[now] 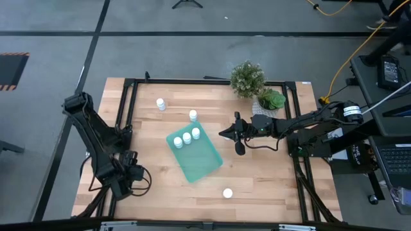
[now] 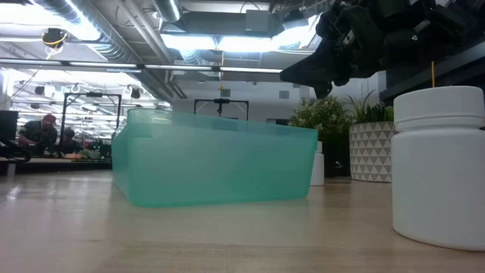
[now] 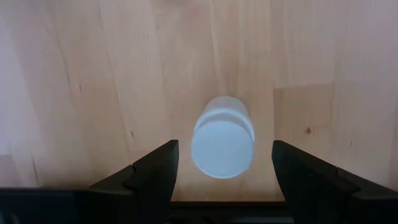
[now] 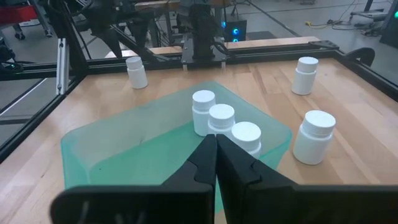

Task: Pick and place pill bottles into a basket
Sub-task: Put the white medicine bottle into the green bin

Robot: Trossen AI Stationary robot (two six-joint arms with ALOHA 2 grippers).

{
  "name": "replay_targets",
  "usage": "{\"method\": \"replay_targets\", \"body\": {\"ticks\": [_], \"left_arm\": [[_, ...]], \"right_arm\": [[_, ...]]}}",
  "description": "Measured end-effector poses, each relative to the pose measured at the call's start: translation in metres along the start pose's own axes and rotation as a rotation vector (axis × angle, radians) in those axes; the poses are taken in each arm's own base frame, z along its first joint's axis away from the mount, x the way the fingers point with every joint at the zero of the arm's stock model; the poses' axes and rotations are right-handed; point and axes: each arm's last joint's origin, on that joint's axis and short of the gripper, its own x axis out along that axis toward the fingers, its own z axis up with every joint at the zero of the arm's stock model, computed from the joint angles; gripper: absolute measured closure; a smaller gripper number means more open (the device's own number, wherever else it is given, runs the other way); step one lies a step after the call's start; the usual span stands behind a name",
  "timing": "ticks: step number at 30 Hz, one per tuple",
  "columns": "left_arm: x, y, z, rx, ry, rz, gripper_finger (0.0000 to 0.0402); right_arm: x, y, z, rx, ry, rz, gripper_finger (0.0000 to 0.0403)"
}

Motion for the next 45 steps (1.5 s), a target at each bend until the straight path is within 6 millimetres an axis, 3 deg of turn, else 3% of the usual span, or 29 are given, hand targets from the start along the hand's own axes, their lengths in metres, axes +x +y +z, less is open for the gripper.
{"method": "replay_targets", "body": {"ticks": [45], "left_arm": [[0.013, -0.008, 0.003, -0.034, 0.025, 0.04, 0.0169]], "right_arm": [[0.0, 0.0, 0.0, 0.027, -0.002, 0.0, 0.0391]]}}
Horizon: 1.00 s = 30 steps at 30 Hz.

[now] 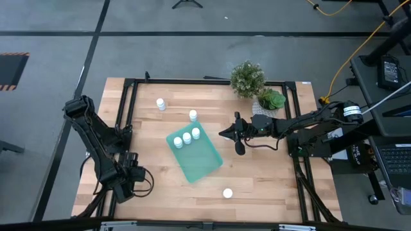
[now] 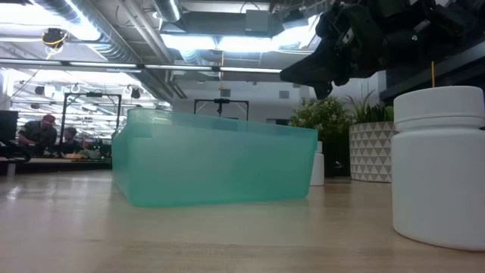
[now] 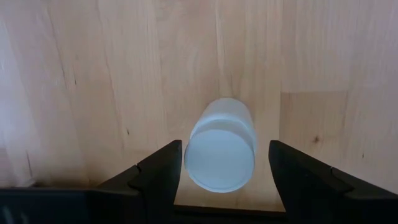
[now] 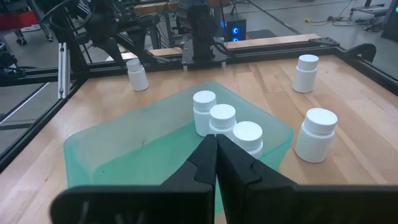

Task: Pick and place pill bottles into a basket
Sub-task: Put the white medicine bottle into the green bin

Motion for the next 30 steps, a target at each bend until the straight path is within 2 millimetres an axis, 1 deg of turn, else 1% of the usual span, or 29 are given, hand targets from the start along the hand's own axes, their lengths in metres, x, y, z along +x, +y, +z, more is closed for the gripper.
{"method": "replay_targets", "body": {"ticks": [5, 18, 23, 27, 30], "left_arm": [[0.0, 0.0, 0.0, -0.003, 0.0, 0.0, 0.0178], [-0.0003, 0.0, 0.0001, 0.002, 0.0, 0.001, 0.0247], [-0.0003, 0.0, 0.0001, 0.003, 0.0, 0.001, 0.0249], [-0.001, -0.0001, -0.0009, 0.063, 0.036, -0.017, 0.0249], [-0.0059, 0.0019, -0.0022, 0.094, 0.075, 0.001, 0.0249]], "right_arm": [[0.0, 0.0, 0.0, 0.0, 0.0, 0.0, 0.0391], [0.0, 0.0, 0.0, 0.0, 0.0, 0.0, 0.0391], [0.0, 0.0, 0.0, 0.0, 0.0, 0.0, 0.0391], [0.0, 0.0, 0.0001, 0.0, -0.001, 0.0, 0.0391], [0.0, 0.0001, 0.0001, 0.0, -0.001, 0.0, 0.0391]]}}
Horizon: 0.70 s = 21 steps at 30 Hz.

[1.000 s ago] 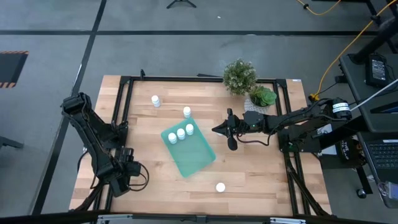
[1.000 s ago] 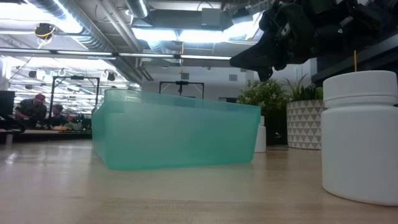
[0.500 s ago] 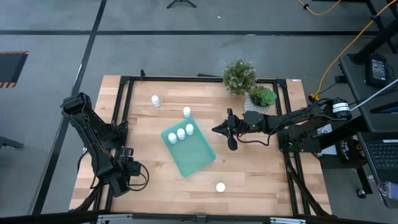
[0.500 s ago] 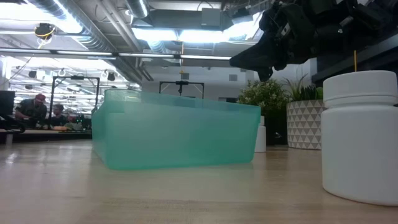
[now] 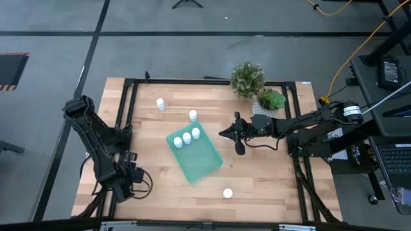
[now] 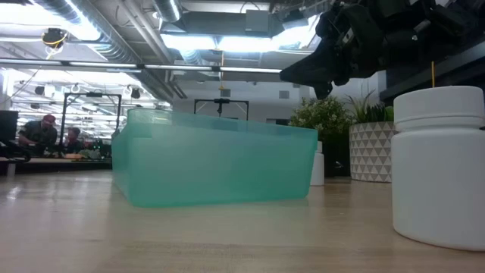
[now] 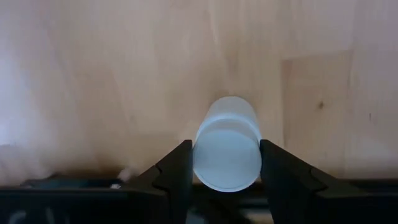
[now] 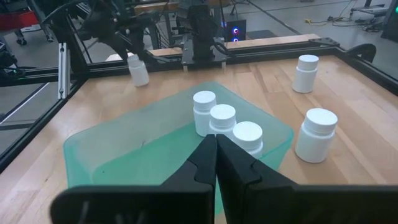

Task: Pick and place pill bottles into a basket
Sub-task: Put the white medicine bottle into the green bin

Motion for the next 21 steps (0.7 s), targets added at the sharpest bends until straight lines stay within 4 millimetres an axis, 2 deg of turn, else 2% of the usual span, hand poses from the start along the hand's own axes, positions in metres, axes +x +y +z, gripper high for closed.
{"method": "replay_targets", "body": {"ticks": [3, 8, 16, 21], "left_arm": [[-0.008, 0.002, 0.001, 0.002, -0.015, 0.029, 0.0249], [-0.021, 0.007, 0.008, -0.033, -0.14, 0.053, 0.0249], [-0.044, 0.025, 0.031, -0.2, -0.346, 0.116, 0.025], [-0.05, 0.037, 0.047, -0.3, -0.385, 0.125, 0.025]], "right_arm": [[0.0, 0.0, 0.0, -0.003, 0.0, 0.0, 0.0391], [0.0, 0.0, 0.0, -0.055, 0.0, 0.0, 0.0391], [0.0, 0.0, 0.0, -0.135, 0.001, 0.0, 0.0391], [0.0, 0.0, 0.0, -0.19, 0.001, 0.0, 0.0391]]}}
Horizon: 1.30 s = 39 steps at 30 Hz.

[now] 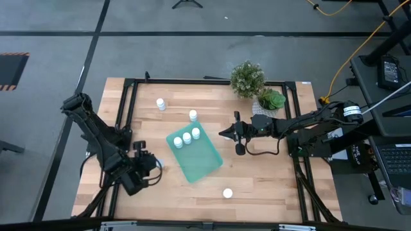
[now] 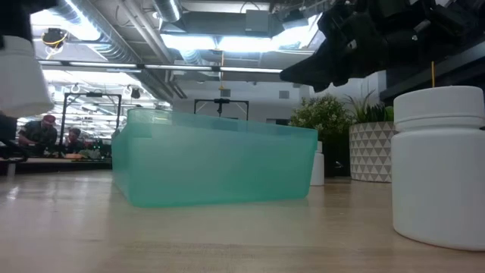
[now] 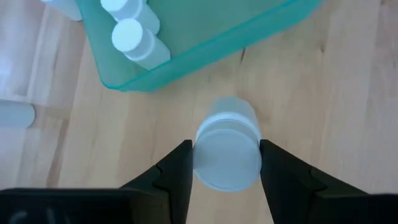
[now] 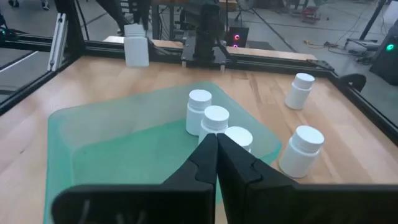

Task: Pick and place pill bottles into a basket
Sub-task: Put the white medicine bottle into the green bin

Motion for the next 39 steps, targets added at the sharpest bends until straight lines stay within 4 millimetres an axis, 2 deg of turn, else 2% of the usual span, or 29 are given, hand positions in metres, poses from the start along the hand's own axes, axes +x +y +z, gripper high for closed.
{"method": "replay_targets", "body": {"ticks": [18, 33, 39], "left_arm": [[0.02, 0.02, 0.04, 0.16, -0.075, 0.028, 0.025], [0.045, 0.06, 0.083, -0.025, -0.083, -0.038, 0.025], [0.048, 0.065, 0.096, -0.037, -0.156, -0.095, 0.025]], "right_arm": [[0.0, 0.001, -0.01, 0.086, 0.103, 0.005, 0.0391], [0.0, 0.001, -0.01, -0.014, 0.1, 0.01, 0.0391], [0.0, 0.001, -0.009, -0.061, 0.096, 0.012, 0.0391]]}}
